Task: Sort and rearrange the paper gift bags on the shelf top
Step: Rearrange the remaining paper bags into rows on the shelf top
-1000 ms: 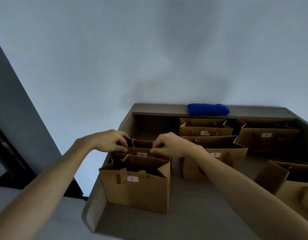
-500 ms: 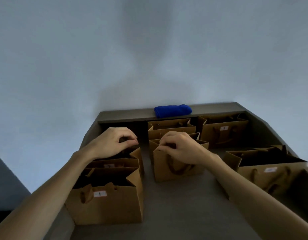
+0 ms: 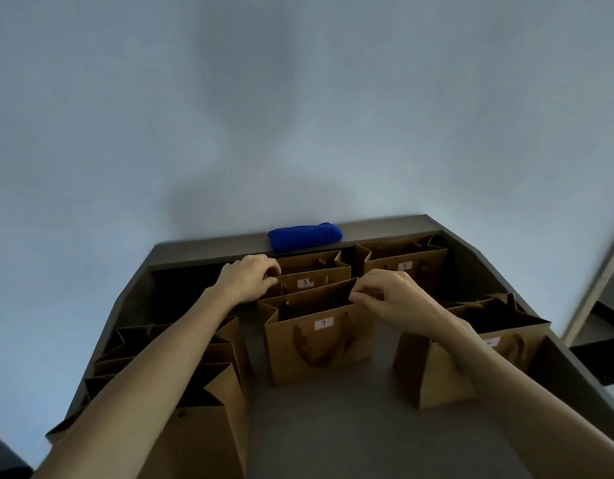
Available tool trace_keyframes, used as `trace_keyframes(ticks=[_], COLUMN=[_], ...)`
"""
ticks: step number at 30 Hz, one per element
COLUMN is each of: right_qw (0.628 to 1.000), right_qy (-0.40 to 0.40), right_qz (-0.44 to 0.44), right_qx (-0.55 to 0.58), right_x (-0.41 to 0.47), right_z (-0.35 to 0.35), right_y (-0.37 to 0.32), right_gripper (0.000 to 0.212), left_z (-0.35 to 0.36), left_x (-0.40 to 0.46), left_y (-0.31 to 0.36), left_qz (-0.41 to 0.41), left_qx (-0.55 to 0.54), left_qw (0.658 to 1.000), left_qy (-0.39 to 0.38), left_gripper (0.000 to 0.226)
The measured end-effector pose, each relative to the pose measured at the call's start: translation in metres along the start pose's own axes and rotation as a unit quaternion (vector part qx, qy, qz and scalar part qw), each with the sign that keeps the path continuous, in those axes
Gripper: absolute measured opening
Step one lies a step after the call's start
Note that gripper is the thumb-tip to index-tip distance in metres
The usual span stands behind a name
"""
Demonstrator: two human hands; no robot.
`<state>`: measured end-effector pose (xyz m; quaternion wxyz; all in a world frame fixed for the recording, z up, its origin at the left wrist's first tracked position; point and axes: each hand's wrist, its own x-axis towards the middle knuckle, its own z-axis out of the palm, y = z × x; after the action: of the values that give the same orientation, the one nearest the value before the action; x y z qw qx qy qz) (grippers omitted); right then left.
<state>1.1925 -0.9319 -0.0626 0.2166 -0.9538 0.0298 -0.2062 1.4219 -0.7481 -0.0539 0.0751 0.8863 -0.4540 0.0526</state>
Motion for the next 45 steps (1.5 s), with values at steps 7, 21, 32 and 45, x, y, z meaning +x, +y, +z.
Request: trace_keyframes(ticks=[7,21,32,45], right_qw=[1.0,0.995,0.994,0.983], right_qy=[0.01,-0.041,-0.095,-0.176], right_qz=[0.021,0.071,-0.003,-0.057], right_qx=[0.003,0.065,0.058,0.001], right_x=[0.021,0.086,0.141,0.15], right_z=[-0.003,0.032,0.093,0.128], right_y=[0.011,0.006,-0.053,-0.084], right_gripper=[0.012,0.034,0.027,0.021], left_z=[0.001,-0.026,-0.052,-0.036], left_x=[0.011,-0.029,-0.083,-0.116], left_y=[-0.012,-0.063,-0.141,-0.171], left_qz=[-0.011,0.007,-0.091,-0.106], left_qx=[-0.058,-0.107,-0.109,-0.058], left_qw=[0.998,0.993,0.99,0.992], left_qy=[-0.031,-0.056,-0.009,-0.044], left_gripper=[0.027,0.024,0.023,0.019])
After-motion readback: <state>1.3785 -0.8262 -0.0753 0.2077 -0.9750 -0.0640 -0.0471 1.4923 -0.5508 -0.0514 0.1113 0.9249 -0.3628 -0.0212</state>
